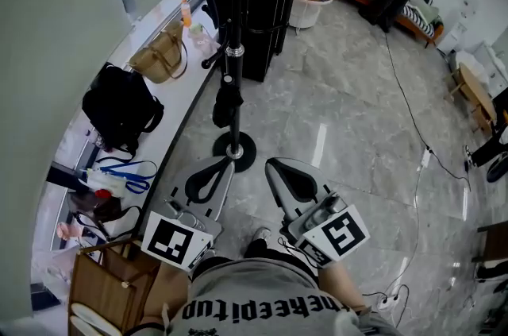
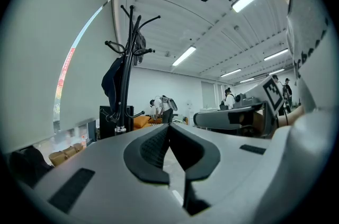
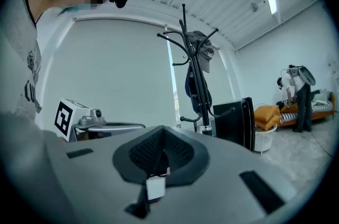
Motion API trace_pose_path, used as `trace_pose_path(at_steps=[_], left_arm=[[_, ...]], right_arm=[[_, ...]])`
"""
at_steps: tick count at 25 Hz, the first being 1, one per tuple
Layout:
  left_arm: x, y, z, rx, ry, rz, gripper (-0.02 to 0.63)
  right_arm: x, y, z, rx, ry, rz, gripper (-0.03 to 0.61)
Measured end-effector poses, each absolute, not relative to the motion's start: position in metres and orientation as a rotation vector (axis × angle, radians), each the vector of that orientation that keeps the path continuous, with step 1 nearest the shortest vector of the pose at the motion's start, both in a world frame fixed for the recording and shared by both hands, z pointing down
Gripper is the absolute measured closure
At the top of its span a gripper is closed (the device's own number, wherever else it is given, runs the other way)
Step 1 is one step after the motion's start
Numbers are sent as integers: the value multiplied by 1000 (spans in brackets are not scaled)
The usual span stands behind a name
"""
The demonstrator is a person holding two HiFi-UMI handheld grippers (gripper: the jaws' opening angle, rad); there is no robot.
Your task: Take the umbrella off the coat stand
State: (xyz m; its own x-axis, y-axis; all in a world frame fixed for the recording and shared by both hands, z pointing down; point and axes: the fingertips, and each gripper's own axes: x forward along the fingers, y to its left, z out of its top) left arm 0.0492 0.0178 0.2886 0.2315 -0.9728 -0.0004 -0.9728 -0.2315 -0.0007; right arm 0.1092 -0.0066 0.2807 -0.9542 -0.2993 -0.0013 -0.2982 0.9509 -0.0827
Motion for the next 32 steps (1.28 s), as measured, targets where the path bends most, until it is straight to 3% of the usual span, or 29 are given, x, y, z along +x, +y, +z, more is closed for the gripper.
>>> trace_pose_path(at_steps=[32], left_arm=[[80,-3,291,-2289,2161,-43,598]], right_arm=[[128,-38,292,-186,3102,-190,568]])
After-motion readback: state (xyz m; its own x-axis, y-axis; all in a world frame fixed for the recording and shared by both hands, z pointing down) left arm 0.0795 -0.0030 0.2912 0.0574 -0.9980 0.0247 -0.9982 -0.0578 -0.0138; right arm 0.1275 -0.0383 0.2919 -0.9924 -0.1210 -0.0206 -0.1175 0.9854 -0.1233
